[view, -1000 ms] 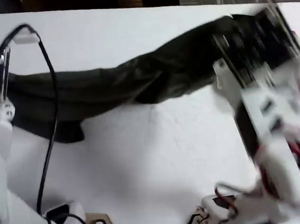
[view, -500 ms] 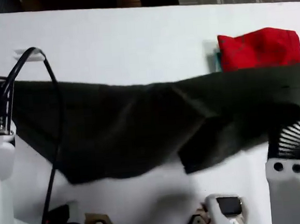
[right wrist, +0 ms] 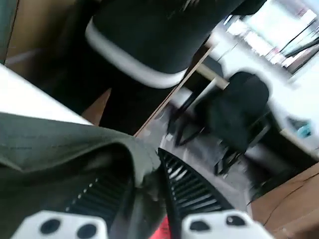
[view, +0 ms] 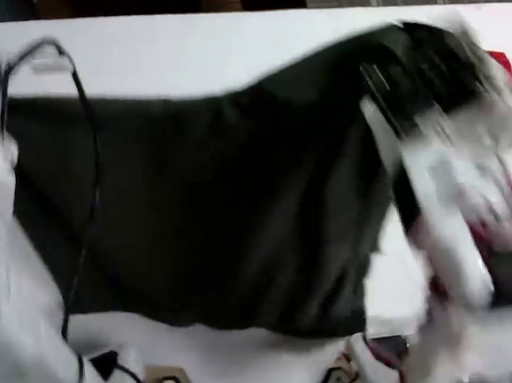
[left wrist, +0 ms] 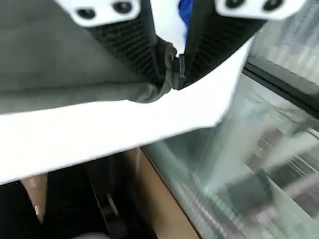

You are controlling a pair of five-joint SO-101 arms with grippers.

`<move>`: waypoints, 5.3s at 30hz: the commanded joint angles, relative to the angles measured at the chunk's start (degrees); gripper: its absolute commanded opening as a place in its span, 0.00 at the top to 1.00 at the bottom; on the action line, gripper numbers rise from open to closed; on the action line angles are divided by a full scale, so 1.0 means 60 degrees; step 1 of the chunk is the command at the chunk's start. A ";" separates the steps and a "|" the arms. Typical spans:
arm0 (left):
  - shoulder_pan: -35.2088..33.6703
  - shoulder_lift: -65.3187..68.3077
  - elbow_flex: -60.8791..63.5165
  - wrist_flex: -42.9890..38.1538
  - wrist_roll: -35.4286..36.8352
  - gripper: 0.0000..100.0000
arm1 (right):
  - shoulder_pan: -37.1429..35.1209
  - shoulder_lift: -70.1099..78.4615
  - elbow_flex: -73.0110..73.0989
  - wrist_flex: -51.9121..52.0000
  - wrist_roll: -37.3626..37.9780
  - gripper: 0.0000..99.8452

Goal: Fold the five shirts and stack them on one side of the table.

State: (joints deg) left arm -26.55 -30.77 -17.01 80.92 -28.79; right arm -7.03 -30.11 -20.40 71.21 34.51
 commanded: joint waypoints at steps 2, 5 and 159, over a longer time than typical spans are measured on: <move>0.0484 0.1685 0.0418 -0.1685 0.0059 0.97 | -0.0037 0.1414 0.1201 -0.2571 0.0059 0.98; 0.0938 0.2755 0.0388 -0.2447 0.0000 0.97 | -0.0037 0.2484 0.1201 -0.3538 0.0059 0.98; -0.0513 0.3883 0.4623 0.1861 -0.1275 0.75 | -0.0564 -0.0462 0.8396 0.1165 0.1128 0.76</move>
State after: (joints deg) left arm -29.19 -4.75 19.30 88.57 -36.09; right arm -10.55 -30.64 39.47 76.31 40.92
